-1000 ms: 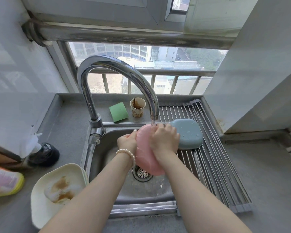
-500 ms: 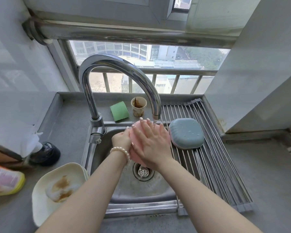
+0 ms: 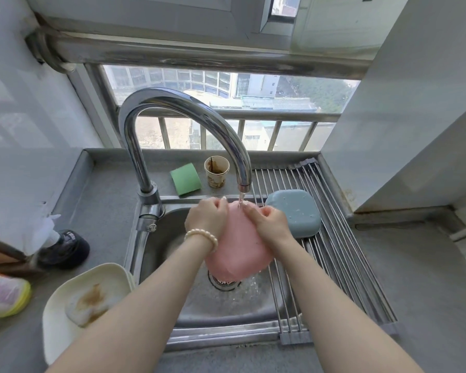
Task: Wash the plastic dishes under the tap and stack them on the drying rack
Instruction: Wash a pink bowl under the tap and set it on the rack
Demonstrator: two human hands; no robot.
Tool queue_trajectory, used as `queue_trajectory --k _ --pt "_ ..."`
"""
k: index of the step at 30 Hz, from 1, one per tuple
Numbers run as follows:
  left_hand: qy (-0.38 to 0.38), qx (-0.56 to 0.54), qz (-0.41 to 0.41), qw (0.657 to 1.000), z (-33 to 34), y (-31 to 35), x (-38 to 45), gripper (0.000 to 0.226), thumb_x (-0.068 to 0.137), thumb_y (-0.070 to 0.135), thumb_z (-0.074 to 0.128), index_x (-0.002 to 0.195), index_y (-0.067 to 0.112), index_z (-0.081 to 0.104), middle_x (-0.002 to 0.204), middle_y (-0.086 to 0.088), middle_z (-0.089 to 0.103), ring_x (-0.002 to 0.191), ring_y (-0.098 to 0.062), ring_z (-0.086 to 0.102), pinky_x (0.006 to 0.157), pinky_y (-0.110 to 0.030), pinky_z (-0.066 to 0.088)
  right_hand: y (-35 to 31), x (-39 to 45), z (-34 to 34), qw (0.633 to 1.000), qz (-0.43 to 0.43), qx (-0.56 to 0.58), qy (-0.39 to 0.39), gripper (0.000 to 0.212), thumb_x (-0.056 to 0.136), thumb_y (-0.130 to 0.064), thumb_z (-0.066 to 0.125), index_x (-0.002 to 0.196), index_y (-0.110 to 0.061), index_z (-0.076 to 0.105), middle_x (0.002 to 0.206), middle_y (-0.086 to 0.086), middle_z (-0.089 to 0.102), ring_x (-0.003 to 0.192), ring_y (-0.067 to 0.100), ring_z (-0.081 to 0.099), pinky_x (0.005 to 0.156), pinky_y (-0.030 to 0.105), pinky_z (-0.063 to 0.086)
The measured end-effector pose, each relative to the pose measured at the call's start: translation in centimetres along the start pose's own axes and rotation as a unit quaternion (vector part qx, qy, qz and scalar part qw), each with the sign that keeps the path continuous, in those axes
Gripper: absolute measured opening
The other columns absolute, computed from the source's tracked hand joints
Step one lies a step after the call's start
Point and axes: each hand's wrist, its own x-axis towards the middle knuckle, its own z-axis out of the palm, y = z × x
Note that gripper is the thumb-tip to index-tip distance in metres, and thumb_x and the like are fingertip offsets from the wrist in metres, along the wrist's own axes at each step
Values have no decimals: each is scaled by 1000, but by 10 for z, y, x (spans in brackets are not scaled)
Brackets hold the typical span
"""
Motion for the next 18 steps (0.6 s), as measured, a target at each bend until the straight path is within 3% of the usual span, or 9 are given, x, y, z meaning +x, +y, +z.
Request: queue_trajectory --k 3,5,8,10,14,18 --pt "31 161 113 980 18 8 -19 50 100 44 24 127 16 54 131 -7 55 120 -24 46 99 -37 36 8 1 4 988 77 127 40 52 74 -52 73 91 -4 60 95 14 70 88 26 67 84 42 55" --pt "-8 199 138 970 26 9 -27 56 99 49 20 145 20 33 150 -6 36 138 -23 30 111 -40 25 14 0 4 979 102 167 59 46 74 -48 75 86 -6 59 92 14 70 85 27 68 82 42 56" --pt "-75 216 170 958 29 4 -34 63 96 56 20 152 29 8 160 -2 3 147 -22 1 118 -47 9 21 -5 3 963 130 219 88 40 78 -43 74 85 -6 61 90 13 70 83 27 68 79 40 57" --pt "-86 189 166 964 28 -2 -35 69 93 61 27 151 31 5 160 -1 -4 147 -23 -4 119 -46 8 23 -8 3 953 138 254 96 38 80 -41 73 86 -4 62 91 14 70 84 28 68 78 40 58" --pt "-87 -34 46 995 21 -8 -25 67 92 49 49 150 30 21 157 -2 18 142 -22 25 115 -36 24 22 -12 4 943 147 282 95 38 83 -41 70 87 -4 61 90 12 68 83 28 67 74 41 58" --pt "-85 -245 -62 964 20 -17 -13 55 89 30 61 140 18 44 139 -4 50 122 -21 50 107 -38 39 25 -13 3 942 155 283 90 37 85 -40 69 83 -5 60 85 10 63 75 24 61 69 38 53"
